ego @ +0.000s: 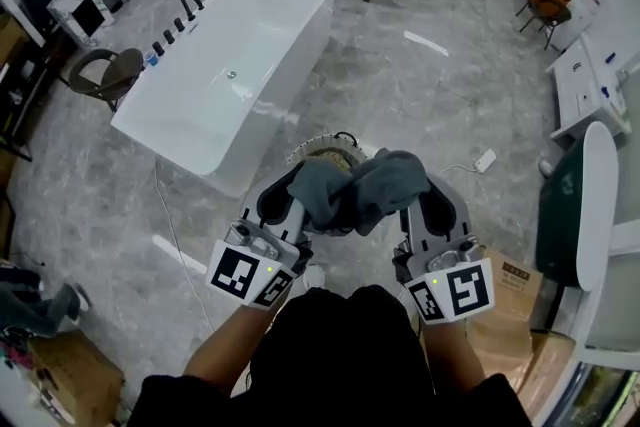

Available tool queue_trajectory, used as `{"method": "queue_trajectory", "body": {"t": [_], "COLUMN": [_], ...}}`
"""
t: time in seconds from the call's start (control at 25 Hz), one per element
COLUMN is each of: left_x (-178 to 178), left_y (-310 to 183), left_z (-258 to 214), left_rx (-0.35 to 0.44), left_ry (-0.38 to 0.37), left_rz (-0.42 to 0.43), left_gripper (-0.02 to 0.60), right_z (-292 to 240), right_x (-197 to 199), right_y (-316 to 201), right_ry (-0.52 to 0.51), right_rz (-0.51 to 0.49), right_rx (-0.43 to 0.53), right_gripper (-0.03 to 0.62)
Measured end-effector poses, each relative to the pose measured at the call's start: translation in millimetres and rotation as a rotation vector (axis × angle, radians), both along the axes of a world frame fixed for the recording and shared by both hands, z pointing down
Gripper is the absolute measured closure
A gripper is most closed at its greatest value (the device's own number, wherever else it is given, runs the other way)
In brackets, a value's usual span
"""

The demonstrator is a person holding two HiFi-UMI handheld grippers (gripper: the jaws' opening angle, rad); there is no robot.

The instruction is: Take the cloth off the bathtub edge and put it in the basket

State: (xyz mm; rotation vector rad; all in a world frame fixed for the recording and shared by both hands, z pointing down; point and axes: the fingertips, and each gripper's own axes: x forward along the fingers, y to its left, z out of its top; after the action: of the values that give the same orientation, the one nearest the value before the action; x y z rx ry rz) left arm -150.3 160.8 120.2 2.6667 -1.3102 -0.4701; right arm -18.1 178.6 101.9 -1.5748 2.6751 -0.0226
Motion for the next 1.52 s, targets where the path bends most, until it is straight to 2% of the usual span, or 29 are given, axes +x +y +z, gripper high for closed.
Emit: {"method": "queue_trajectory", "body": {"t": [0.28, 0.56, 1.04, 1.52], "left_x": [-8.0, 0.7, 26.1, 52.0], "left_y": [-23.1, -44.4, -102.8, -164.1], "left_z": [0.5, 2.3, -6.3, 8.9], "left_rx": [0.012, 0.023, 0.038, -0.006], "left_ry": [-0.018, -0.031, -0.039, -0.062], "left_rz": [-0.020, -0.063, -0.114, -0.169], "left_gripper": [0.560, 0.560, 0.560, 0.560], "right_z": [-5.6, -9.0, -15.7, -1.3], "right_x": [-10.9, 2.1, 32.5, 59.3], "right_y": [-28.0, -56.7, -115.7, -178.4], "right_ry": [-0.015, -0.035, -0.073, -0.075], "right_rz": [-0.027, -0.084, -0.141, -0.177], "right_rx": [0.026, 0.058, 0.036, 0.006], "right_gripper": [0.556, 0.556, 0.556, 0.556]}}
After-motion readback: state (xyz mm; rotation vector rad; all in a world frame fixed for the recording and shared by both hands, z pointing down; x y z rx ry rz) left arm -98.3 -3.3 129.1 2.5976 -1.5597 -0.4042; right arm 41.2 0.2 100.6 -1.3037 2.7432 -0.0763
